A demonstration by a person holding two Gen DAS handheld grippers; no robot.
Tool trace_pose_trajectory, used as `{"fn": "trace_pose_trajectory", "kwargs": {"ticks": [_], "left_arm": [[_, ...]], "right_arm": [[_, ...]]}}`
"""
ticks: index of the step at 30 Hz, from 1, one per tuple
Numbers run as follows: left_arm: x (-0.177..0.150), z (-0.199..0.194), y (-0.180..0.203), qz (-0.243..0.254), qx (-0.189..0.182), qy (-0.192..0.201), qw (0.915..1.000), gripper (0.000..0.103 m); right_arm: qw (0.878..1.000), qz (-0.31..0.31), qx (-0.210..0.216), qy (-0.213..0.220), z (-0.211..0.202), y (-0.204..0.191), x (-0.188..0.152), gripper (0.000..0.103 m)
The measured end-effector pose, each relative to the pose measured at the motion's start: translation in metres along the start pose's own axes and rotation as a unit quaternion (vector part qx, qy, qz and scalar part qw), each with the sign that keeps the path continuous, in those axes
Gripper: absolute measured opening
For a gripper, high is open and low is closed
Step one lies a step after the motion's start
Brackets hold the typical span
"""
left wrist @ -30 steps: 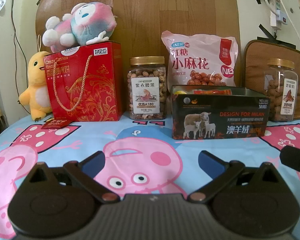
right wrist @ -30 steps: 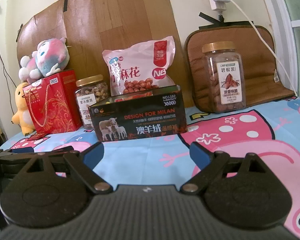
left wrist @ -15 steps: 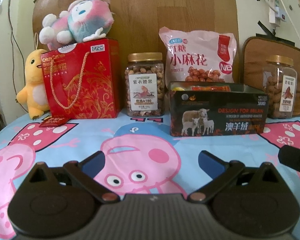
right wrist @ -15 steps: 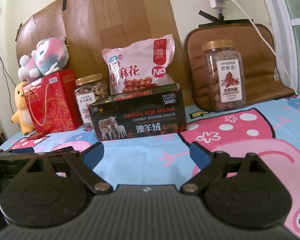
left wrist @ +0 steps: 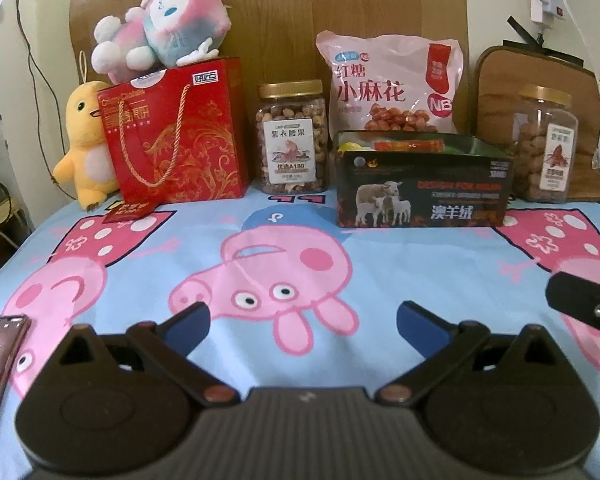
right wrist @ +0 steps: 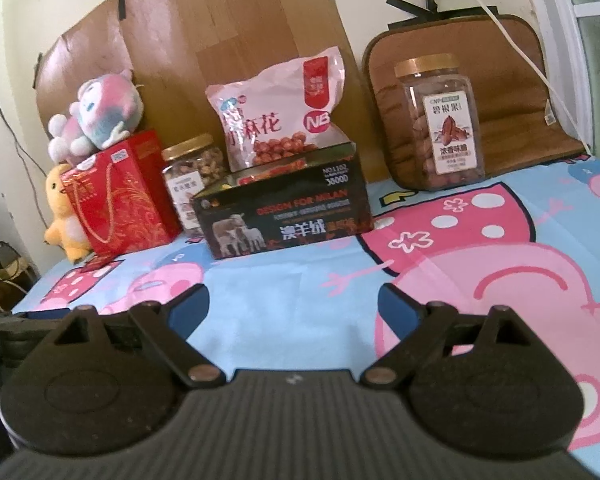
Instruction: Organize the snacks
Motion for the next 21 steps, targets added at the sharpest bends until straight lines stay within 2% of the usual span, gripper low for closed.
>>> {"fn": "trace_pose_trajectory", "kwargs": {"ticks": [21], "left_arm": [[-0.005,-0.021,-0.006,0.003,0.019,-0.031,0.9993,0.103]], "right_arm": [[0.999,0.014,0.036,-0.001,-0.014,-0.011,0.003,0.093]]}}
Point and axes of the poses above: each gripper's, at about its wrist camera, not at the fingertips, and z roughly the way its jaws point, y to its right, x to its top, the point moved 4 cm from there along z, roughly the way its jaws point, and after that the axes turned 12 degrees about -z, right-handed, at the moved point
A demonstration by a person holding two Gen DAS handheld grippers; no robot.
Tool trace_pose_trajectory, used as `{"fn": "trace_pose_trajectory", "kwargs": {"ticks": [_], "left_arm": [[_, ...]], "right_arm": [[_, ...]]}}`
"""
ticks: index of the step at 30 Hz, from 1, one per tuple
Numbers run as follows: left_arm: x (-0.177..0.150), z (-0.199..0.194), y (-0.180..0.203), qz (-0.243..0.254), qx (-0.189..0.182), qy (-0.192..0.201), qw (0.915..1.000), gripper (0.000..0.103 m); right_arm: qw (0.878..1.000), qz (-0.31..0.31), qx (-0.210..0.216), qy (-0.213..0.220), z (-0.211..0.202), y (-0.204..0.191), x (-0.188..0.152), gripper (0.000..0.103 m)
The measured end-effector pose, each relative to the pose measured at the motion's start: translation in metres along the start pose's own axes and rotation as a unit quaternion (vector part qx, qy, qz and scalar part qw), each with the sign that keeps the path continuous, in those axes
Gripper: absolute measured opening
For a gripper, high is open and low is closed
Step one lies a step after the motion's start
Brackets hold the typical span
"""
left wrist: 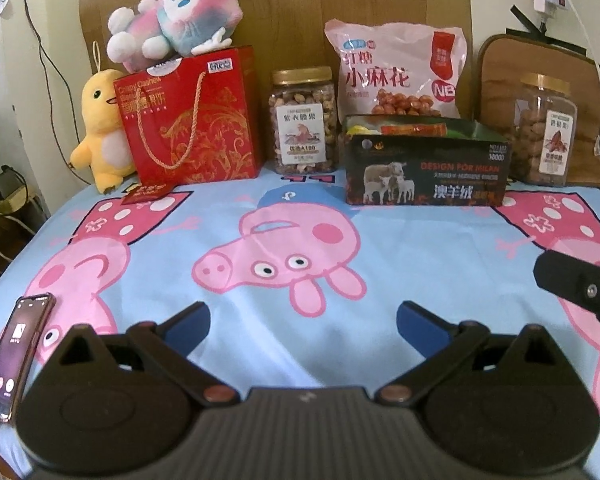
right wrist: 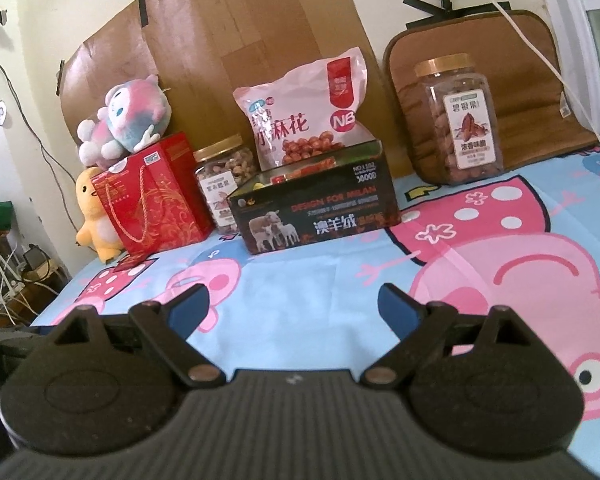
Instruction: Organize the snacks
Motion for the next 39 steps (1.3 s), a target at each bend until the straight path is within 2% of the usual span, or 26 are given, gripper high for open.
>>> {"fn": "trace_pose_trajectory", "kwargs": {"ticks": [11,28,39], "left_arm": [[-0.008,0.003,0.001,0.003,0.000,-0.025,0.9997,0.103],[-0.006,-0.005,0.004,0.009,-0.017,-0.025,0.9995,0.103],[-0.006,-0.010,0.002,0.007,-0.014,-0.022,0.9996,0.103]], "right_arm": [[1.000,0.007,0.008,0.001,-0.003,-0.001,0.000,0.093],[1.000,0.021,0.020,-0.002,-0.005,0.001,0.001,0.093],[0.999,0.021,0.023,0.002,-0.008,-0.001,0.001,0.093]]}}
Point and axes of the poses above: each gripper's, at about its wrist camera, not at the fingertips, and z roughly the way its jaws point, y to its right, x to its top, the point moved 4 cm from there along z, roughly the way its jaws point, and after that the axes turned 12 degrees about -z, right-handed, at the moved point
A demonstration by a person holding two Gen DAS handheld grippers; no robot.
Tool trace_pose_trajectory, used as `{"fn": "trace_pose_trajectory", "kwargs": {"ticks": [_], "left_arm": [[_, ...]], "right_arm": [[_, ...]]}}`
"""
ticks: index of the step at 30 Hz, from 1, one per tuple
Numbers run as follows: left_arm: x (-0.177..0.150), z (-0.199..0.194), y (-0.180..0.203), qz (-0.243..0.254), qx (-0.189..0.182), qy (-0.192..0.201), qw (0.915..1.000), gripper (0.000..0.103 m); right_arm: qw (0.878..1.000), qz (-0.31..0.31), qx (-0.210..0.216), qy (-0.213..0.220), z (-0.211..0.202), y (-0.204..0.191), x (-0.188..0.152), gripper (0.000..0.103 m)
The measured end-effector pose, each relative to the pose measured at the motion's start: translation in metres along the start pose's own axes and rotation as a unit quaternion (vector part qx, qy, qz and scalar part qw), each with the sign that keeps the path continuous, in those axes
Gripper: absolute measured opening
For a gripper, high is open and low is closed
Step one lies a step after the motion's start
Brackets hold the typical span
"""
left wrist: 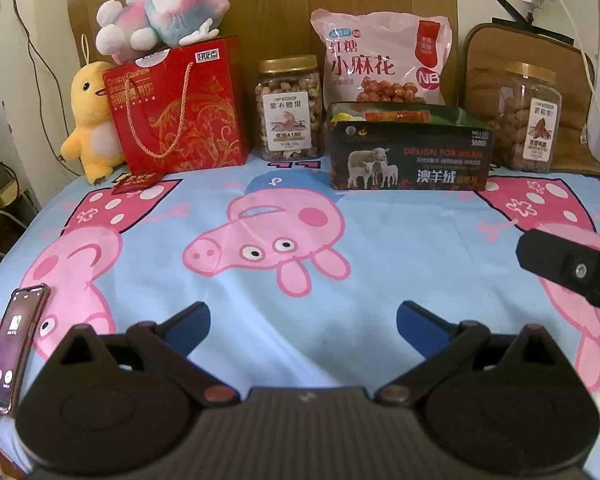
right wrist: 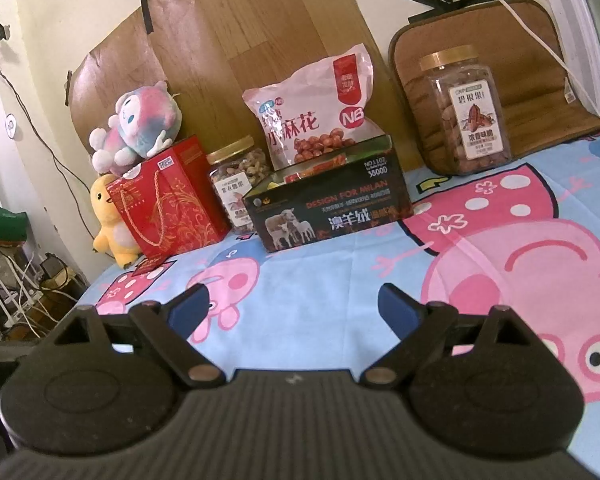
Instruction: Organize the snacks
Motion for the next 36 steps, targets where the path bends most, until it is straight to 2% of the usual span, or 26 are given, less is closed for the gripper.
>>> {"fn": "trace_pose_trajectory", "kwargs": {"ticks": [16,36], "left_arm": [[-0.0022,-0.0007,-0.0023,0.001,0.019,0.006,0.9998,0.103],[-0.0047,0.0059,-0.0015,0.001,0.014,-0.018,0.9997,0.103]], "right_arm": [[1.000,0.007,0.001,-0.006,0.0004,0.0012,-0.0025,0.093],[1.000,0.010,0.005,-0.006,0.0017,0.0002,-0.0023,0.093]]}}
Point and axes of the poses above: each gripper's, at about its wrist camera, not at the fingertips, and z roughly the way its jaws point, y to its right, x to its top, the point moved 4 cm from there along z, roughly the way its jaws point, and after that the axes turned 12 degrees about -z, right-handed, at the moved point
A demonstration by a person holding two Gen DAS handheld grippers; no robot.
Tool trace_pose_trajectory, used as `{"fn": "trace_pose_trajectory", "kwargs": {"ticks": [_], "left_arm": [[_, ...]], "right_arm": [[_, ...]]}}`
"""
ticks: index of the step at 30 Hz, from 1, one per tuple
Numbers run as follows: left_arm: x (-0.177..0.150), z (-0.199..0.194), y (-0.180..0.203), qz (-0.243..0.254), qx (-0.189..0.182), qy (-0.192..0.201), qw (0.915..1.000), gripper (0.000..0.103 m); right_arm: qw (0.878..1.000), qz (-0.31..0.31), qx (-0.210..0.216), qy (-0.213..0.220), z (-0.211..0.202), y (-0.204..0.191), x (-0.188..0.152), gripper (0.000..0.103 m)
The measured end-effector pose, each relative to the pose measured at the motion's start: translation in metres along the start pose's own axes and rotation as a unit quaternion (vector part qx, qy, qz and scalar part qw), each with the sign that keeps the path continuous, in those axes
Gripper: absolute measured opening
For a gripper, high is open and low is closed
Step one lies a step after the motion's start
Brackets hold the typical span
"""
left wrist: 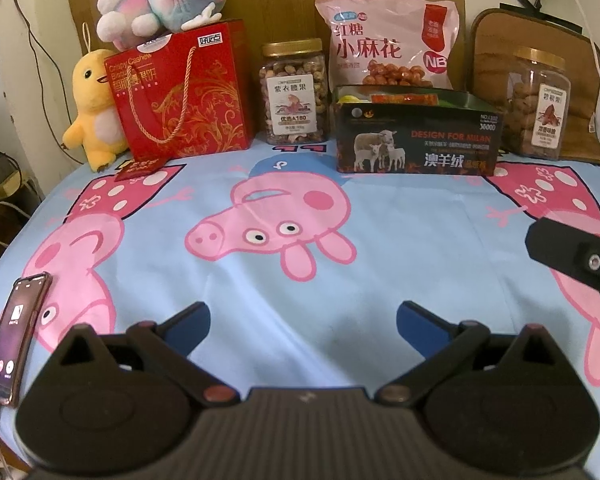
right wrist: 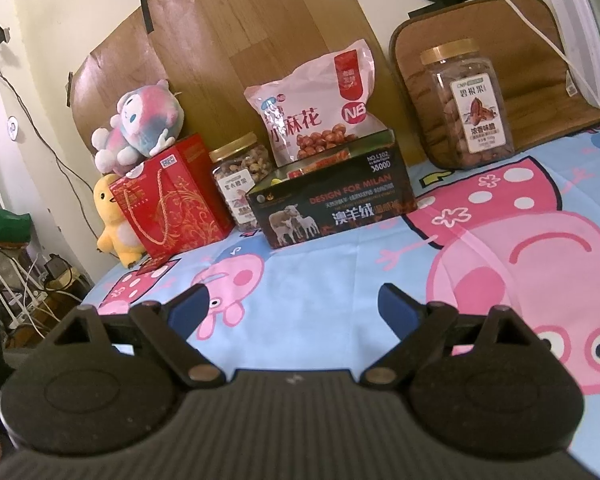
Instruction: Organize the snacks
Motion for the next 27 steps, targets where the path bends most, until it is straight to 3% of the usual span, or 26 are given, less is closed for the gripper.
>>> {"fn": "trace_pose_trajectory", "kwargs": {"ticks": [27], "left_arm": [[0.0004,-0.0030,-0.0068,-0.009,-0.005,0.006,0.9999,0.103]], "right_arm": [[1.000,-0.007,-0.004,0.001,0.0002,-0.0036,-0.0013,0.093]]}}
Point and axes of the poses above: each gripper's, at about its wrist camera, not at the fingertips, and z roughly the way its jaws point, y to its right, x to its top, the point moved 4 cm from there along z, roughly the way its jaws point, and after that the axes turned 12 degrees about -z, right-handed, at the moved point
